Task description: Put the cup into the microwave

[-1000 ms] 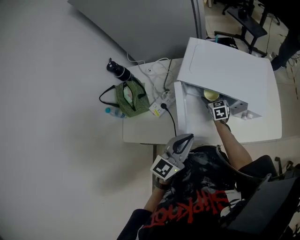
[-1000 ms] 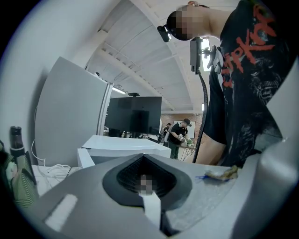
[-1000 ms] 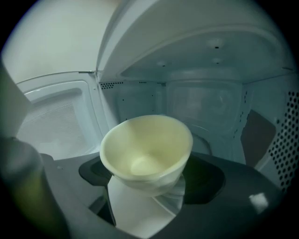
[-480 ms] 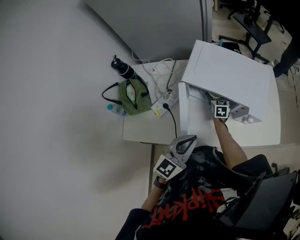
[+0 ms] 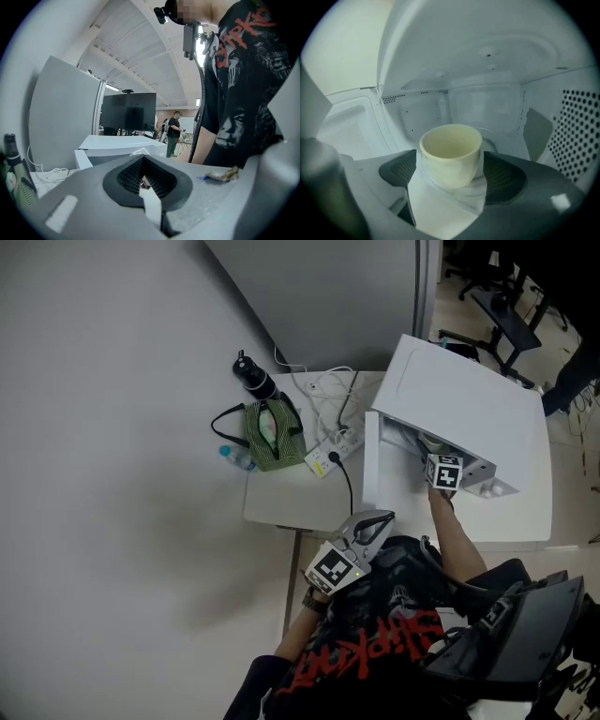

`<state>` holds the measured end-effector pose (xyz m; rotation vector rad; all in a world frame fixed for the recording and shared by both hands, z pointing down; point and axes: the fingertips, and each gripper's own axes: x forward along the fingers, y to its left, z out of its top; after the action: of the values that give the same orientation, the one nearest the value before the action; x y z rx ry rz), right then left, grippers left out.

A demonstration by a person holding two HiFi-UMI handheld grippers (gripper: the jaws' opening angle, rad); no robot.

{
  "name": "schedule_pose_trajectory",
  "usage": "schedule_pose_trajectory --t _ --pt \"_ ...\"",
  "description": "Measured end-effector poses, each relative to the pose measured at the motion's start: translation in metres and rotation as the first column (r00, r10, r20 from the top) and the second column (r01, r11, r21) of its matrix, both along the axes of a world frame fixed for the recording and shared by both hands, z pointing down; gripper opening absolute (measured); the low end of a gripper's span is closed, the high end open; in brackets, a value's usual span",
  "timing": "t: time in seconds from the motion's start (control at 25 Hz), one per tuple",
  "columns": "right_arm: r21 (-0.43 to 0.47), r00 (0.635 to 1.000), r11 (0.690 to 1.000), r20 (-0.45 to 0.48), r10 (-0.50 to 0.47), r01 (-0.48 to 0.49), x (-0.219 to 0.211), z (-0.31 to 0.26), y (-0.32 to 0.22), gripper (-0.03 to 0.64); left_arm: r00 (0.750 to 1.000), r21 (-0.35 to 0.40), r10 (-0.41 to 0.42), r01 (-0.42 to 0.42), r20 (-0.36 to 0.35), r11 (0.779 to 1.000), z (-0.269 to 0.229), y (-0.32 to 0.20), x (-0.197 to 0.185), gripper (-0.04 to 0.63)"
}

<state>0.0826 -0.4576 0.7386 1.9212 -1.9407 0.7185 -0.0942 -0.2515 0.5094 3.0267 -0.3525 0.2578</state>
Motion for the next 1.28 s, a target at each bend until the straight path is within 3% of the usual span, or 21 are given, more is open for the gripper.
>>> schedule_pose_trajectory --t 0.32,0.52,0.72,0.8,0.92,1.08,1.12,1.2,1.28 --pt "0.045 0.985 0.999 0.170 -0.008 0.001 -0.042 -0.052 0.065 0.388 0.995 0.018 0.094 -0.093 -0.024 0.995 -0.004 0.008 -0.002 0.002" --pt "0.072 0.988 0.997 0.142 -0.052 0.042 -0.078 -0.085 0.115 0.342 0.984 0.009 0.148 -0.148 -0.096 0.989 -0.011 0.013 -0.013 0.002" --pt "0.096 0.986 0.982 0.036 -0.164 0.160 -0.127 -0.121 0.157 0.276 0.965 0.020 0.202 -0.202 -0.168 0.979 -0.019 0.017 -0.025 0.002" --pt "0.118 0.981 0.975 0.034 -0.192 0.187 -0.143 -0.132 0.168 0.282 0.961 0.039 0.204 -0.200 -0.185 0.979 -0.024 0.018 -0.033 0.002" --pt "0.202 0.978 0.962 0.057 -0.200 0.185 -0.157 -0.157 0.172 0.293 0.961 0.064 0.166 -0.156 -0.219 0.986 -0.041 0.017 -0.046 0.002" --pt "0.291 0.968 0.929 0.032 -0.248 0.228 -0.160 -0.190 0.181 0.256 0.958 0.035 0.009 0.001 -0.286 0.999 -0.064 0.018 -0.071 0.002" --pt "0.321 0.960 0.912 0.031 -0.279 0.254 -0.160 -0.199 0.187 0.227 0.957 0.022 -0.038 0.046 -0.289 0.999 -0.066 0.020 -0.077 0.002" --pt "0.390 0.930 0.864 0.051 -0.364 0.318 -0.159 -0.217 0.206 0.002 0.958 0.034 -0.128 0.142 -0.256 0.989 -0.073 0.032 -0.080 0.002" --pt "0.438 0.896 0.816 0.051 -0.441 0.377 -0.150 -0.229 0.226 0.003 0.954 0.070 -0.209 0.228 -0.213 0.971 -0.077 0.051 -0.069 0.002"
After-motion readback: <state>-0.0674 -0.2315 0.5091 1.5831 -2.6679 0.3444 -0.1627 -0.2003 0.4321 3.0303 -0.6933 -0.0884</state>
